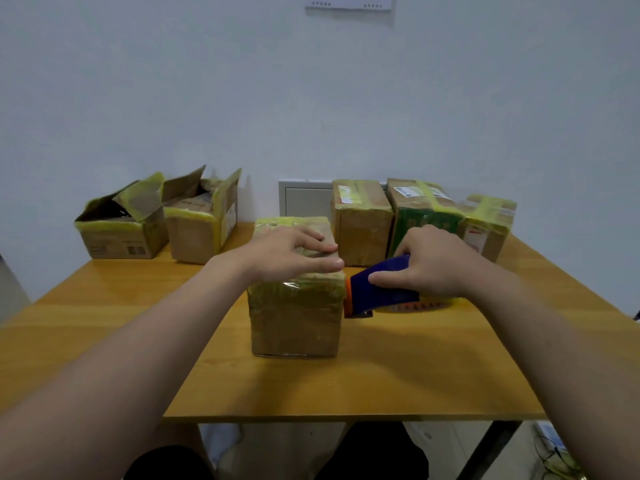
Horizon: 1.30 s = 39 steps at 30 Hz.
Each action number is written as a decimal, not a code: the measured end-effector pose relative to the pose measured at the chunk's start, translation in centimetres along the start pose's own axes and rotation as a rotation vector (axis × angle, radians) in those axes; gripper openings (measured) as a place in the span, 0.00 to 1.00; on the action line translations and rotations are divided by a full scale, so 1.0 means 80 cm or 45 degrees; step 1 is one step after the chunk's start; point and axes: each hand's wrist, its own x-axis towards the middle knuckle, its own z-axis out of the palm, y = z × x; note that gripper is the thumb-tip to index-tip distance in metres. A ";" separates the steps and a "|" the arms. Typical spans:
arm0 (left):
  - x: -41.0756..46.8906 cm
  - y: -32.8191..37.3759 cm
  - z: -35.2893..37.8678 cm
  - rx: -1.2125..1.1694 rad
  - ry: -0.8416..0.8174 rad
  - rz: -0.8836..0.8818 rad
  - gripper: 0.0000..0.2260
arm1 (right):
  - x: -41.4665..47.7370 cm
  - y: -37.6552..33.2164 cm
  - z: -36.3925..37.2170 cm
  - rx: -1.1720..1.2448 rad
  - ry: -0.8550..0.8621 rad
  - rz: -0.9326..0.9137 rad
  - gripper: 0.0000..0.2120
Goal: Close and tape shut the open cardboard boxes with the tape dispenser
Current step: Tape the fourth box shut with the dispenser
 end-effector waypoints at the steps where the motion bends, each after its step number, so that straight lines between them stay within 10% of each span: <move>1: 0.002 0.003 0.000 0.009 0.004 -0.006 0.45 | 0.001 0.001 0.002 0.052 0.041 0.011 0.27; 12: -0.003 0.000 0.002 0.132 0.124 0.012 0.21 | -0.002 0.008 0.017 0.777 0.582 0.225 0.24; 17: -0.032 -0.003 0.001 0.290 0.639 0.159 0.16 | 0.012 -0.027 0.023 1.140 0.698 0.224 0.21; 21: -0.074 -0.011 0.032 0.374 0.547 0.254 0.22 | 0.035 -0.053 0.018 1.369 0.790 0.204 0.19; 29: -0.086 -0.048 0.023 -0.149 0.317 0.502 0.15 | 0.085 -0.120 0.017 1.886 0.726 0.164 0.18; 39: -0.103 -0.034 0.065 -0.059 0.662 0.663 0.14 | 0.106 -0.124 0.052 2.196 0.644 0.389 0.17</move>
